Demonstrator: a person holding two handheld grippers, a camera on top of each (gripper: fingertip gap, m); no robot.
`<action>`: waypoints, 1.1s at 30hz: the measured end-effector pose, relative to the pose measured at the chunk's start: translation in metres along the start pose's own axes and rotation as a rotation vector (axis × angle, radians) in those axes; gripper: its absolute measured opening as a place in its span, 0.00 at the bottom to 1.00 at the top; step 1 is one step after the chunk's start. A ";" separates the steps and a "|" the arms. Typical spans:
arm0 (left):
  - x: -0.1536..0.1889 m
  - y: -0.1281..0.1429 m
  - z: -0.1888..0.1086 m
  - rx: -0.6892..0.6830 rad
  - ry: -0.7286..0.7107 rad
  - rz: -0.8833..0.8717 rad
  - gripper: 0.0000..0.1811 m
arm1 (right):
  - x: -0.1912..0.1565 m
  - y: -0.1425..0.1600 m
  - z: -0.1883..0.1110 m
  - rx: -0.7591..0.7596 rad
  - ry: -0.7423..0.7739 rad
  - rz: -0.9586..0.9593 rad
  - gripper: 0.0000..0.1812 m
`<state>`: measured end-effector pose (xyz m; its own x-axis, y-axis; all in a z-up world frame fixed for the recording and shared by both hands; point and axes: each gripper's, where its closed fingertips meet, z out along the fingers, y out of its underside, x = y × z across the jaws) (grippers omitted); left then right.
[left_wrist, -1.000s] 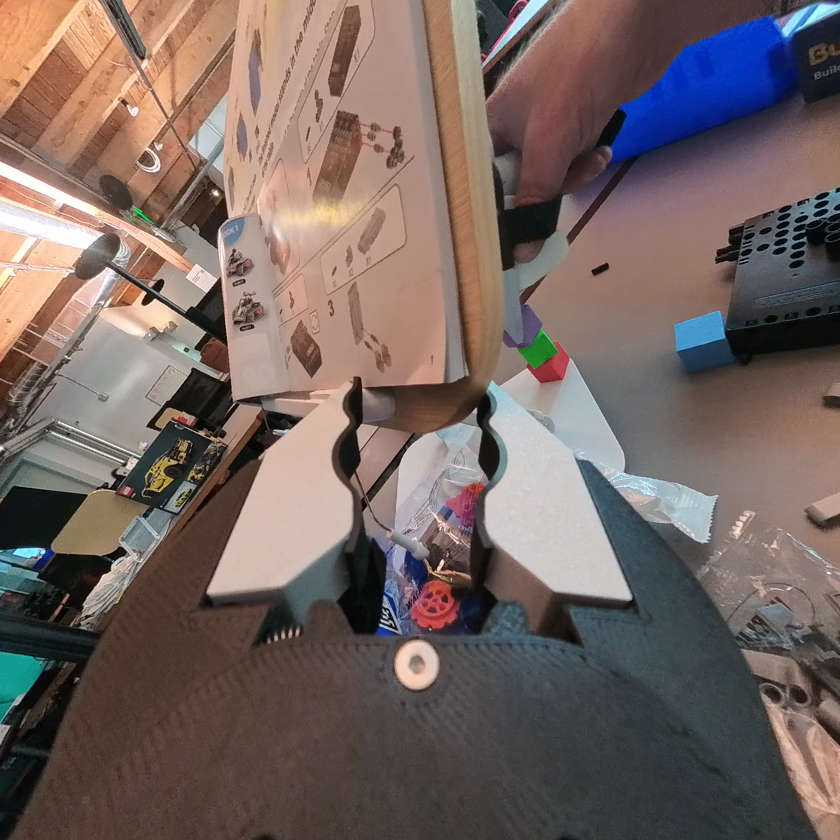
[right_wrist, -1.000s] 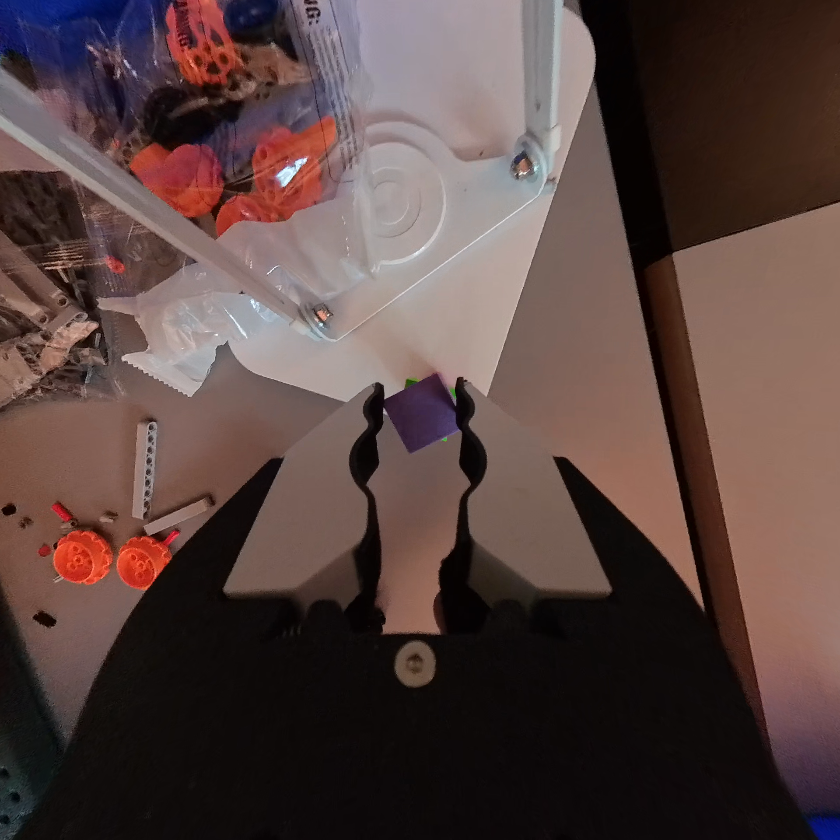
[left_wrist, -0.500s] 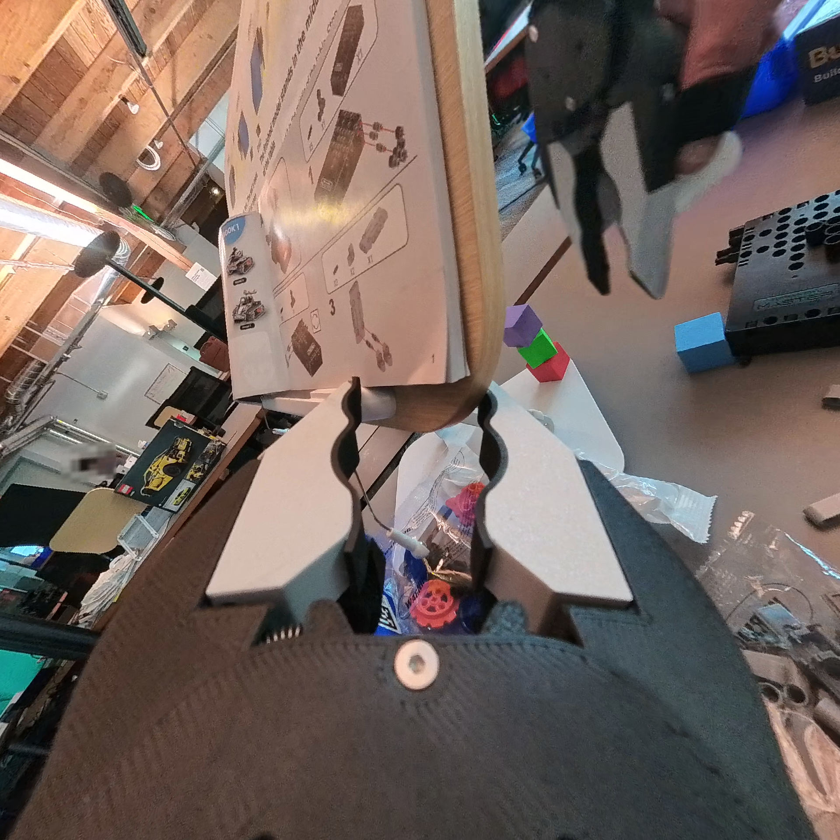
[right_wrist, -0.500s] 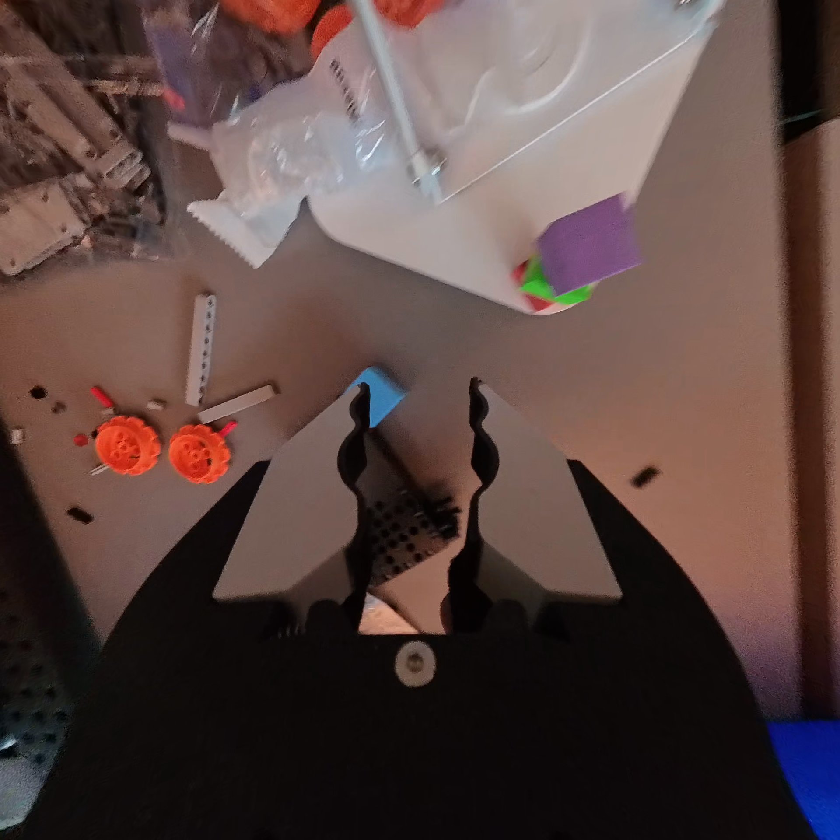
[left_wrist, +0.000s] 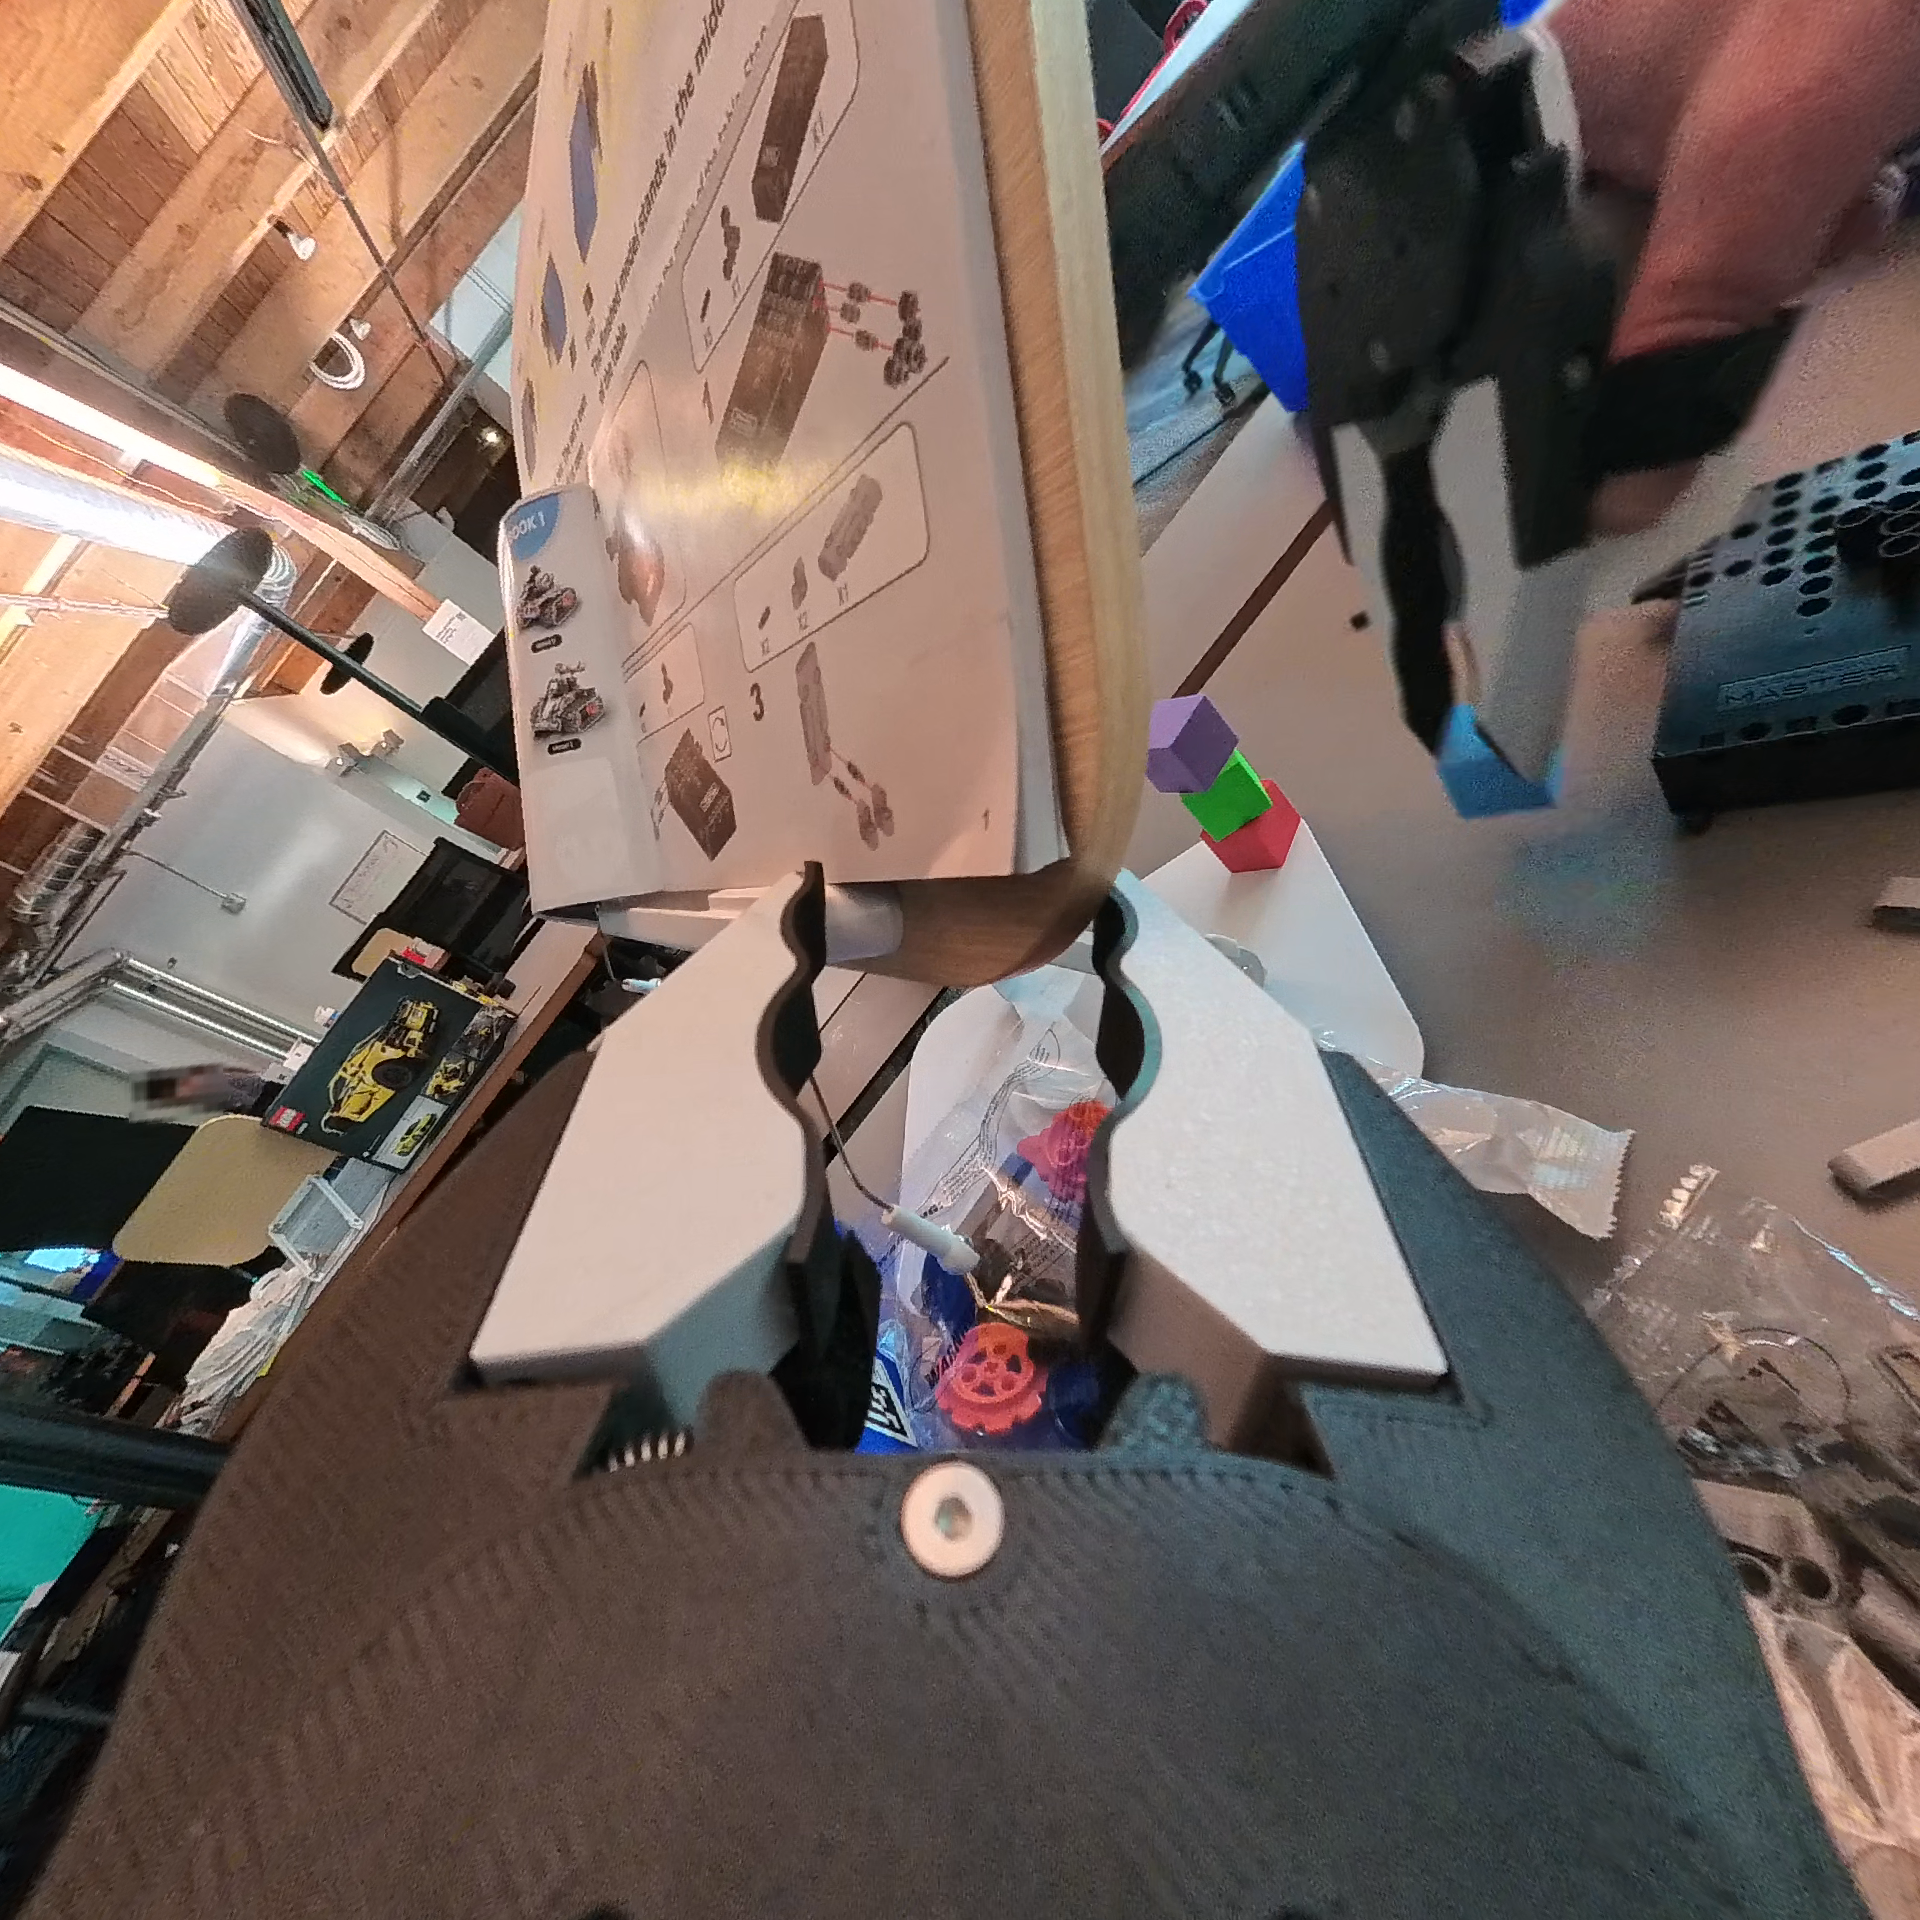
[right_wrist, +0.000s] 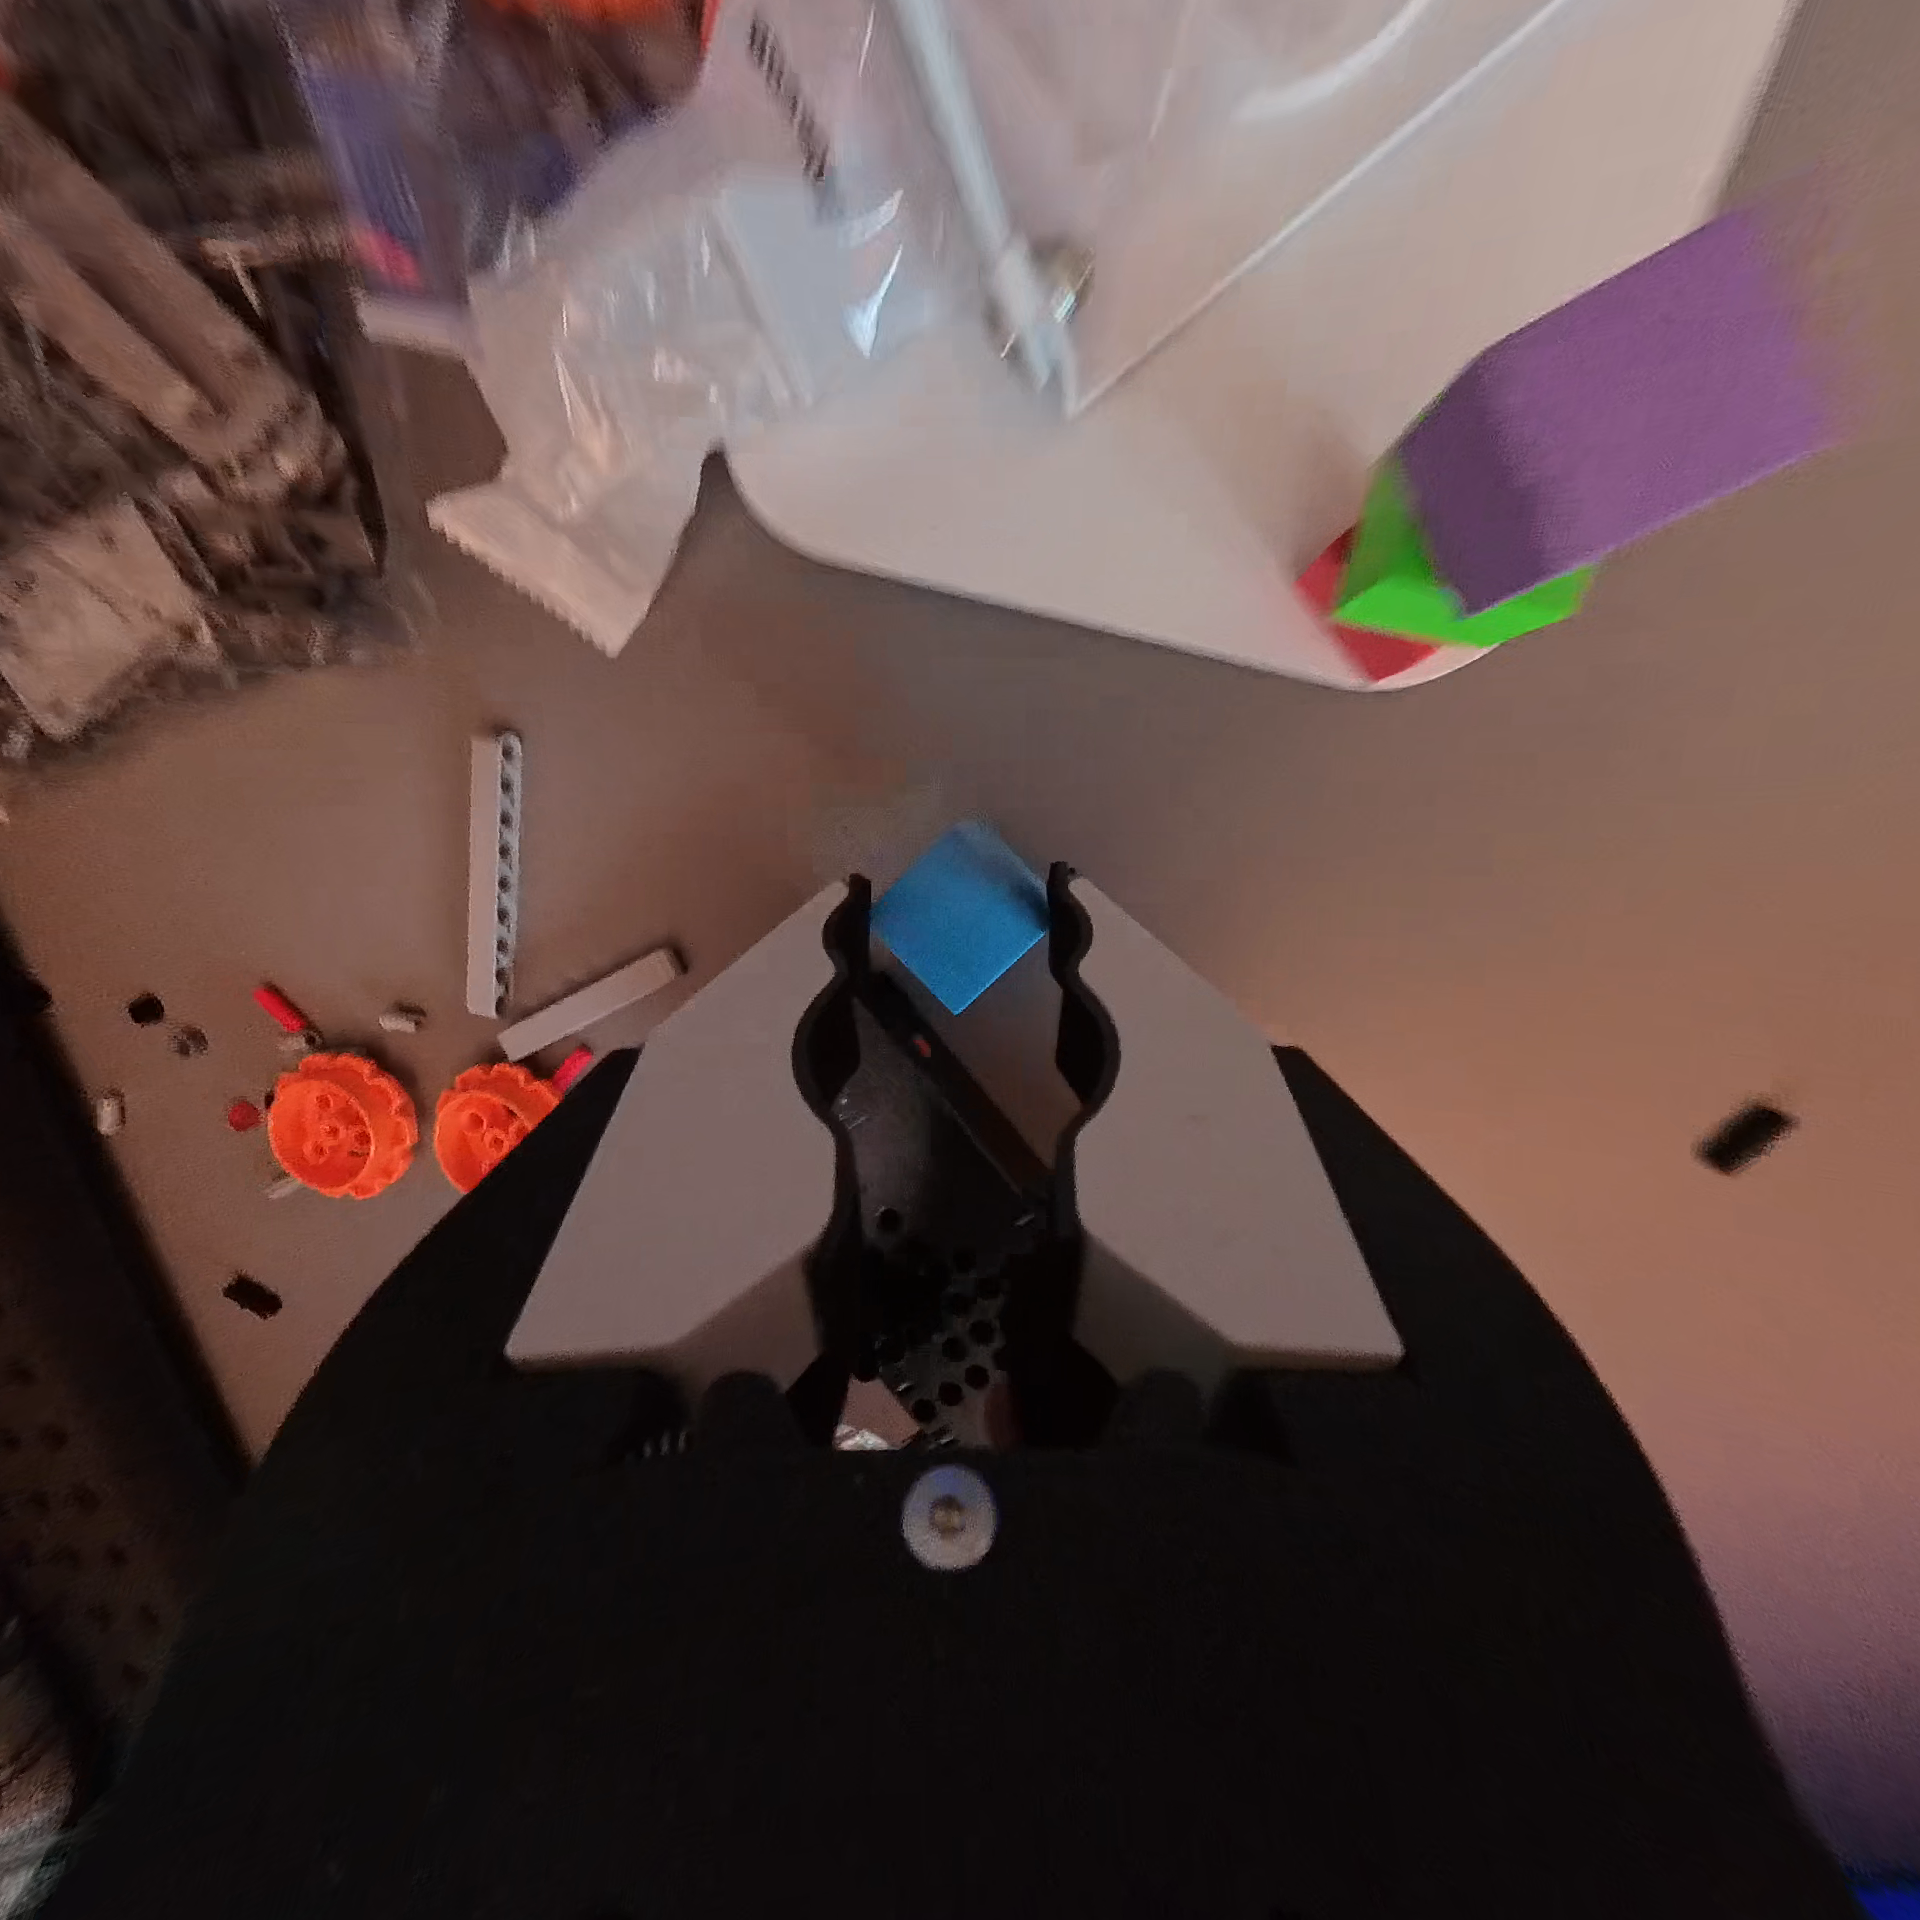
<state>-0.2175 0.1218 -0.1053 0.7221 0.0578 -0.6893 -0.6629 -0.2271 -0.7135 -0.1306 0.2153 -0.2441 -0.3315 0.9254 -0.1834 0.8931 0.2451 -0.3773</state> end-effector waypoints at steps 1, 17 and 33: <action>0.000 0.000 0.000 0.000 -0.001 -0.001 0.28 | 0.006 -0.008 -0.009 0.036 0.010 0.009 0.18; 0.000 0.000 0.001 0.006 0.003 -0.004 0.28 | 0.069 -0.086 -0.052 0.038 0.035 0.063 0.19; 0.001 -0.001 0.001 0.012 0.004 -0.007 0.28 | 0.065 -0.068 -0.084 0.087 0.049 0.078 0.26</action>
<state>-0.2163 0.1232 -0.1061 0.7278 0.0555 -0.6835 -0.6598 -0.2150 -0.7200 -0.1869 0.2828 -0.1537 -0.2446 0.9544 -0.1713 0.8850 0.1476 -0.4416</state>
